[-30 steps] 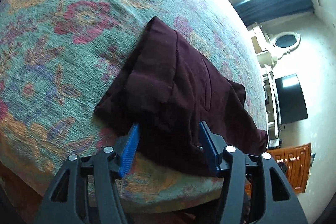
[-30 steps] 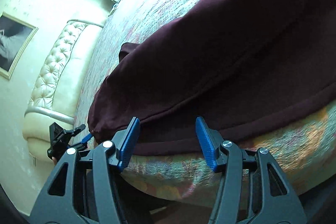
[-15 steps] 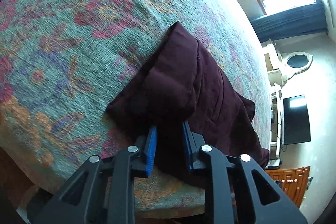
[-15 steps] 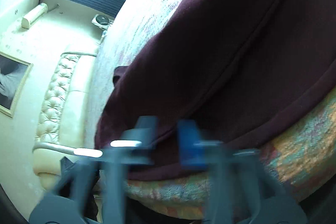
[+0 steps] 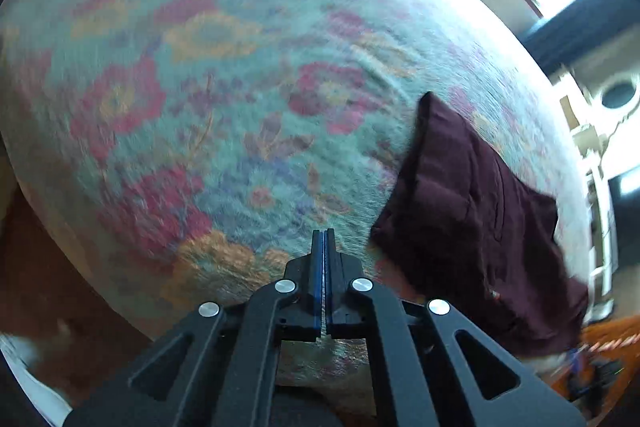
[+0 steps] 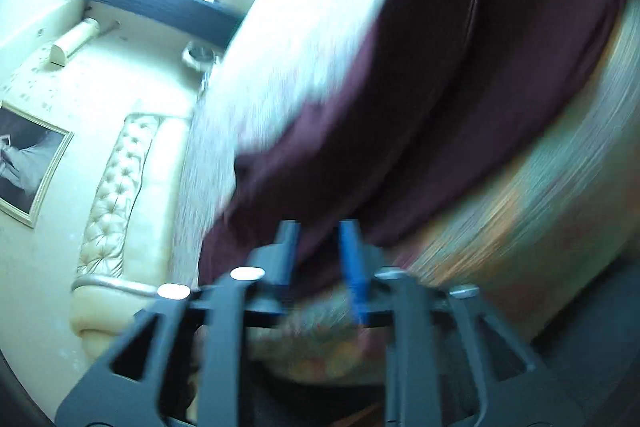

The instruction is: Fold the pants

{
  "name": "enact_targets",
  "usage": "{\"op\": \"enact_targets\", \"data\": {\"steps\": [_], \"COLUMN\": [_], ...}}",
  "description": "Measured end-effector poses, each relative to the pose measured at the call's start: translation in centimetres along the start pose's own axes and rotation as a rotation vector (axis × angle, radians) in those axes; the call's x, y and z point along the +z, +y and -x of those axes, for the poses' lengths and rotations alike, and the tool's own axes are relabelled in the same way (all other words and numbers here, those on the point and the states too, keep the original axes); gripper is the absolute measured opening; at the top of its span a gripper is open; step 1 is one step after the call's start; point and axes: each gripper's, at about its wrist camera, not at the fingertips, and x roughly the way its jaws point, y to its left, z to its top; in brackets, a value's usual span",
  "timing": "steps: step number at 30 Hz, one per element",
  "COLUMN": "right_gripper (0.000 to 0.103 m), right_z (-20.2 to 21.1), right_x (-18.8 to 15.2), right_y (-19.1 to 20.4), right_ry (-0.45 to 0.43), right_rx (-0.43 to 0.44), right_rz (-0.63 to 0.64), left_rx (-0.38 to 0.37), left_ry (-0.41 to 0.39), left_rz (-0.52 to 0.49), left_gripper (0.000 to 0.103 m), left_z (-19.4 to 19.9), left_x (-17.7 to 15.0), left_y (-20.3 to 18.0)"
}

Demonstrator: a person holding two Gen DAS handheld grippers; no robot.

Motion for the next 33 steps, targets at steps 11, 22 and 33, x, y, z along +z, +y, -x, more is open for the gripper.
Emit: {"op": "enact_targets", "data": {"steps": [11,22,33], "right_gripper": [0.06,0.007,0.037], "right_z": [7.6,9.3,7.7], "right_x": [13.8,17.8,21.5], "right_y": [-20.0,-25.6,-20.2], "right_ry": [-0.272,-0.323,-0.428], "right_rx": [-0.273,-0.229,-0.05], "right_rz": [-0.381,-0.317,-0.336], "left_rx": [-0.096,-0.014,0.0], "left_ry": [-0.083,-0.036,-0.05], "left_rz": [-0.021,-0.17,-0.158], "left_gripper": [0.077,0.077,0.078], "left_z": [-0.6,-4.3,-5.0], "left_x": [0.5,-2.2,-2.7], "left_y": [-10.3,-15.9,-15.8]}}
